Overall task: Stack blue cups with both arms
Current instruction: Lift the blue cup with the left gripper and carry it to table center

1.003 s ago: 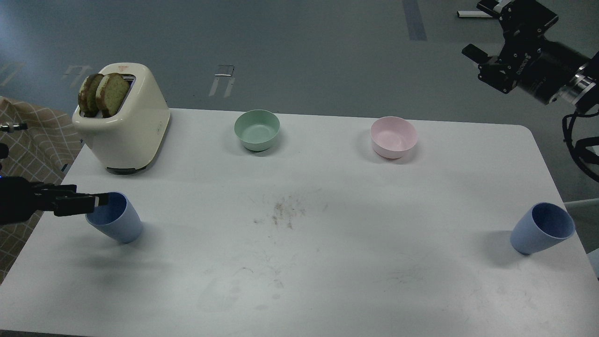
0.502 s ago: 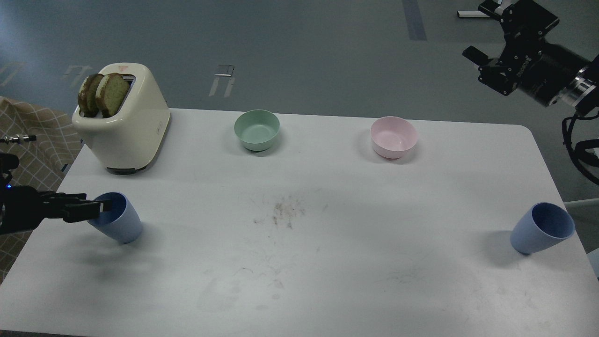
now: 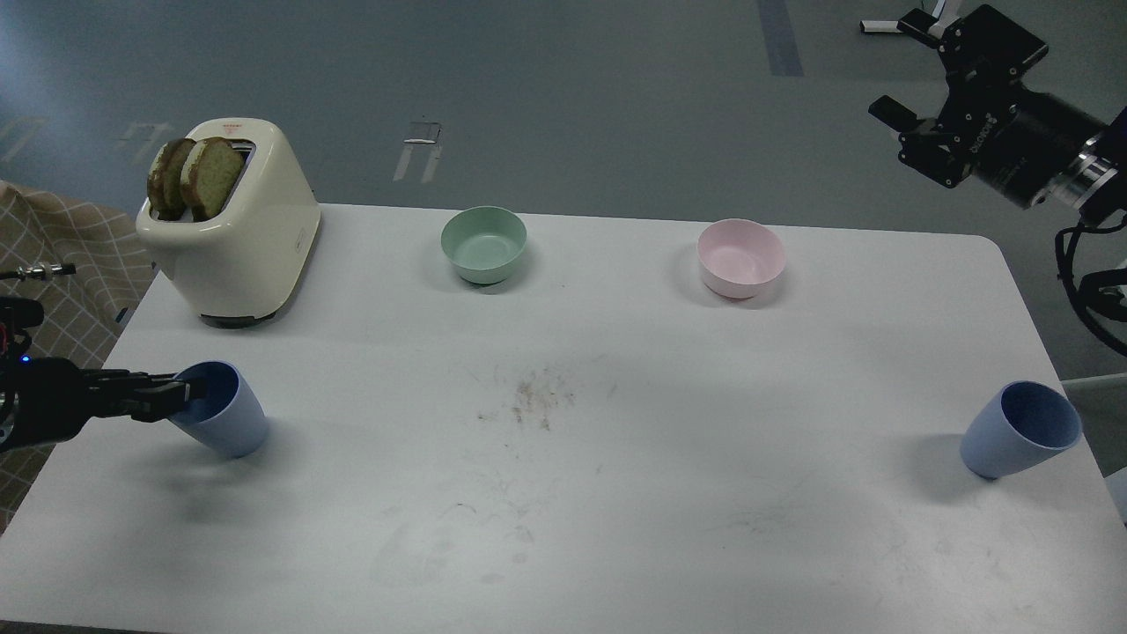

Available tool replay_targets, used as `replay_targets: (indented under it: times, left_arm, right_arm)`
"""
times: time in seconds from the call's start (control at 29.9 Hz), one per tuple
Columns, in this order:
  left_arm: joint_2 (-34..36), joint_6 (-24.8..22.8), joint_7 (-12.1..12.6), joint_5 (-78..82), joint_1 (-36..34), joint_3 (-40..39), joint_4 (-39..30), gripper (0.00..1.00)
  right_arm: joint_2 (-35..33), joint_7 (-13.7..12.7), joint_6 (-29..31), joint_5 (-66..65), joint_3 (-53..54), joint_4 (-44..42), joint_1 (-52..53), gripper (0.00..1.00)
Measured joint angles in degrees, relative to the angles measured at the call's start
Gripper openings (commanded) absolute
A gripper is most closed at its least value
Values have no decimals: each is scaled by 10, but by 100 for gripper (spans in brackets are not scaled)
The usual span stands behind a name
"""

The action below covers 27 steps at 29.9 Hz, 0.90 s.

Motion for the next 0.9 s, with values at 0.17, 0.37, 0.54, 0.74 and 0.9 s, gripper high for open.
replay_targets:
  times: [0.17, 0.37, 0.54, 0.74, 0.9]
  left_arm:
    - [8, 8, 0, 5, 0, 0, -5, 0]
    - [43, 18, 0, 6, -12, -12, -43, 0]
    - [64, 17, 0, 6, -77, -20, -102, 0]
    - [58, -14, 0, 20, -196, -18, -133, 0]
    - [-25, -92, 1, 51, -283, -17, -144, 0]
  right_arm:
    - [0, 0, 0, 0, 0, 1, -1, 100]
    - [-1, 0, 0, 0, 3, 1, -1, 100]
    - [0, 0, 0, 0, 10, 0, 12, 100]
    - [14, 0, 0, -1, 9, -5, 58, 100]
    - [37, -1, 0, -1, 7, -32, 96, 100]
